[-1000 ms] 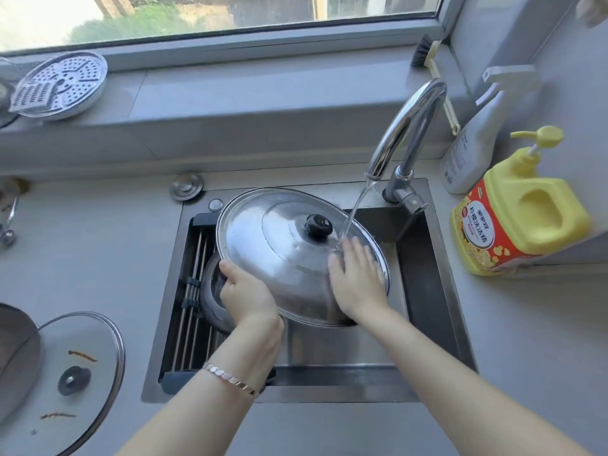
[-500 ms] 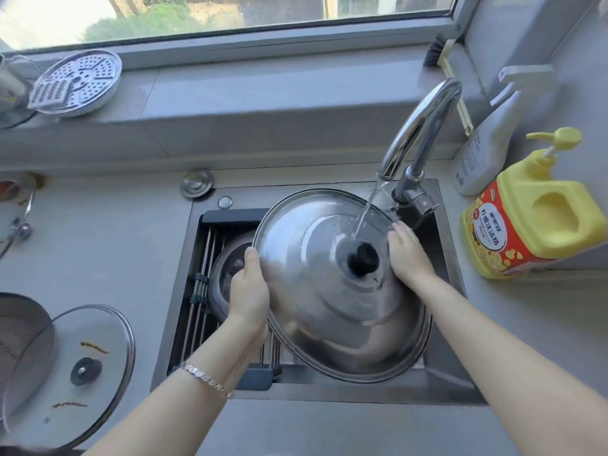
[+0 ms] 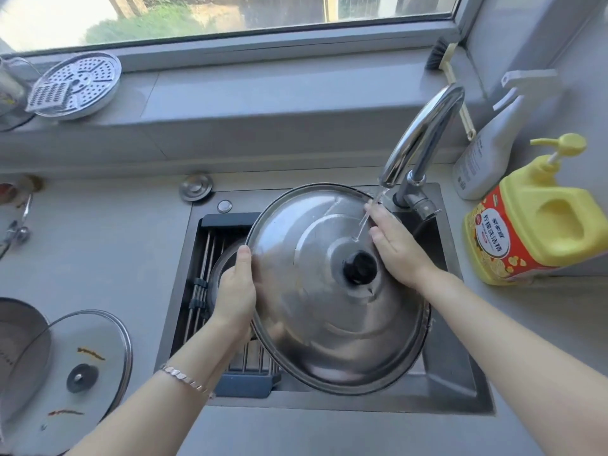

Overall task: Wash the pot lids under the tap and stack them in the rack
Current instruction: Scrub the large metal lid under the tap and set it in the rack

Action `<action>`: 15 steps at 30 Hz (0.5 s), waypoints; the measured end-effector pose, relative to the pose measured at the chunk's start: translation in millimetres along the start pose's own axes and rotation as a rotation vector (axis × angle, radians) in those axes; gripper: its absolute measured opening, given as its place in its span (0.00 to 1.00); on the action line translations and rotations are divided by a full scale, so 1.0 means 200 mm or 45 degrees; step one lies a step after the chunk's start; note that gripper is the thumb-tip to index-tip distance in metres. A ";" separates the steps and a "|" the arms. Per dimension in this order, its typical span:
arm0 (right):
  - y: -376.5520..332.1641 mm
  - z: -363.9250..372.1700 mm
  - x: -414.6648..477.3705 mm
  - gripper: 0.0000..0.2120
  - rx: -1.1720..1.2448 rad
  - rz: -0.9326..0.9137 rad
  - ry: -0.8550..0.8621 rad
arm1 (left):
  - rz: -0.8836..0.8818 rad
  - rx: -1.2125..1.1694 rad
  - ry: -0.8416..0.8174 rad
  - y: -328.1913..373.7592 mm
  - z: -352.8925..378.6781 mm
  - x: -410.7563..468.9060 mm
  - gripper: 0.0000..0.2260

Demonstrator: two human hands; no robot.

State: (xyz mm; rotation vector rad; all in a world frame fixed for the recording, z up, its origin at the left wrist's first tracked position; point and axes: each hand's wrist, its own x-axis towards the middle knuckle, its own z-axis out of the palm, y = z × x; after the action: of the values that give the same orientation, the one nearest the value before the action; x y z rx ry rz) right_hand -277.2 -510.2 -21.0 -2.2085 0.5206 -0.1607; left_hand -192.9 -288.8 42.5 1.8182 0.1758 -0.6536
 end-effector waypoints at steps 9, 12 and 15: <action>-0.25 0.10 0.05 0.27 -0.497 -0.384 -0.427 | -0.011 0.050 -0.087 -0.05 0.11 -0.03 0.20; -0.05 0.04 0.02 0.24 -0.133 0.255 -0.191 | -0.054 0.025 -0.027 -0.08 0.11 0.00 0.21; 0.17 -0.01 -0.10 0.24 0.214 0.867 0.016 | -0.183 -0.091 0.019 -0.09 0.10 0.06 0.21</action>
State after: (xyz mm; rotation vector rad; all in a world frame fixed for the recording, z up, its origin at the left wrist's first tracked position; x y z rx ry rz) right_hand -307.0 -521.6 -43.7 -1.7588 1.1822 0.1395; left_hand -196.7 -302.7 16.4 1.7529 0.3380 -0.7252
